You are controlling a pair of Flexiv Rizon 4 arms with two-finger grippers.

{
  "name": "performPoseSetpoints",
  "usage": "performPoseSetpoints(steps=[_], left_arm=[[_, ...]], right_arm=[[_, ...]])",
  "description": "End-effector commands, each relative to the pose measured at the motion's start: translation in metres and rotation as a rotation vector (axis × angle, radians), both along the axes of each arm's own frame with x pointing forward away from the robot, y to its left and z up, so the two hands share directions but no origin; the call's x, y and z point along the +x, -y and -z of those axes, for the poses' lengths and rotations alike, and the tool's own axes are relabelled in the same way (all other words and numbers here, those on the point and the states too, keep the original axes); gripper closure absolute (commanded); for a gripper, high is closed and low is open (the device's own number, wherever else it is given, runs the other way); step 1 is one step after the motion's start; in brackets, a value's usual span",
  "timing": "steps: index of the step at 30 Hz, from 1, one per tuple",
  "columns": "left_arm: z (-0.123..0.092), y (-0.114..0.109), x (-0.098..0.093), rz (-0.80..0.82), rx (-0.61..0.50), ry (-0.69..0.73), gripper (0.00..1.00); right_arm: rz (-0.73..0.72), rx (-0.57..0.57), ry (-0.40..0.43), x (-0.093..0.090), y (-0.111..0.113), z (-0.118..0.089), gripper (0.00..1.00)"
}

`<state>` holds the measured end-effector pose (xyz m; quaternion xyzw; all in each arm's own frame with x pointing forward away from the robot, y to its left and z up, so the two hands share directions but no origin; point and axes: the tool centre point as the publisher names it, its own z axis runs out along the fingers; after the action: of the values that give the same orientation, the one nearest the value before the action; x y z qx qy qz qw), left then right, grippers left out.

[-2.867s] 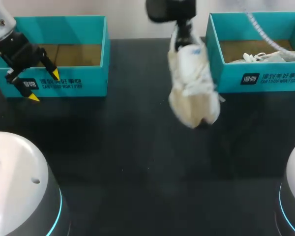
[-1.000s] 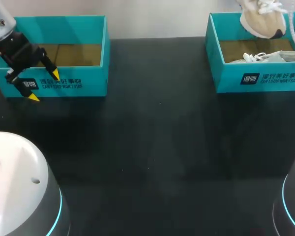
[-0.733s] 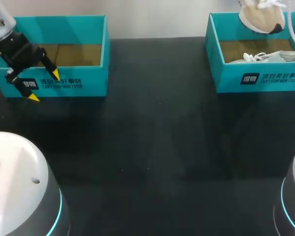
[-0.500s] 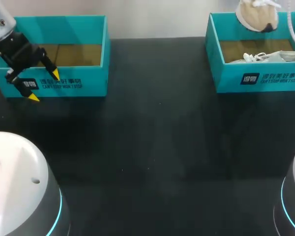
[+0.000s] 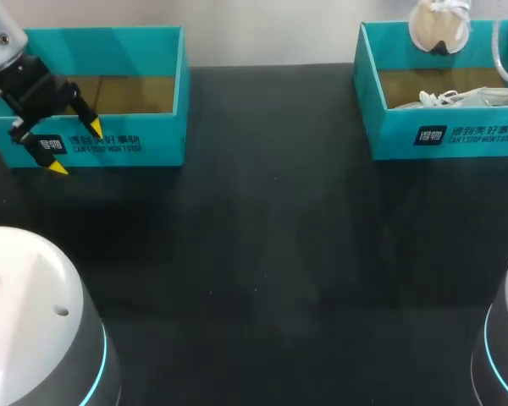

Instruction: Take the shoe out of the shoebox, open the shoe tongue, remove and reinsert the insole, then place the shoe into the shoebox

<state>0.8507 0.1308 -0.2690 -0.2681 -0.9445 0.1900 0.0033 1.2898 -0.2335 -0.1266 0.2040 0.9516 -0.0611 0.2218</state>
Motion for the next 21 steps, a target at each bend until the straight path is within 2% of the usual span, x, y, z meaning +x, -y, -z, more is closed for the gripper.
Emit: performPoseSetpoints(steps=[1, 3, 21], left_arm=[[-0.001, 0.0, -0.001, 0.0, 0.002, 0.001, 0.0], [-0.001, 0.0, -0.001, 0.0, 0.002, 0.001, 0.0], [-0.001, 0.0, -0.001, 0.0, 0.002, 0.001, 0.0]], right_arm=[[0.408, -0.016, 0.044, -0.032, 0.003, -0.002, 1.0], [0.526, 0.004, 0.03, -0.044, 0.007, 0.002, 1.0], [0.526, 0.004, 0.03, -0.044, 0.007, 0.002, 1.0]])
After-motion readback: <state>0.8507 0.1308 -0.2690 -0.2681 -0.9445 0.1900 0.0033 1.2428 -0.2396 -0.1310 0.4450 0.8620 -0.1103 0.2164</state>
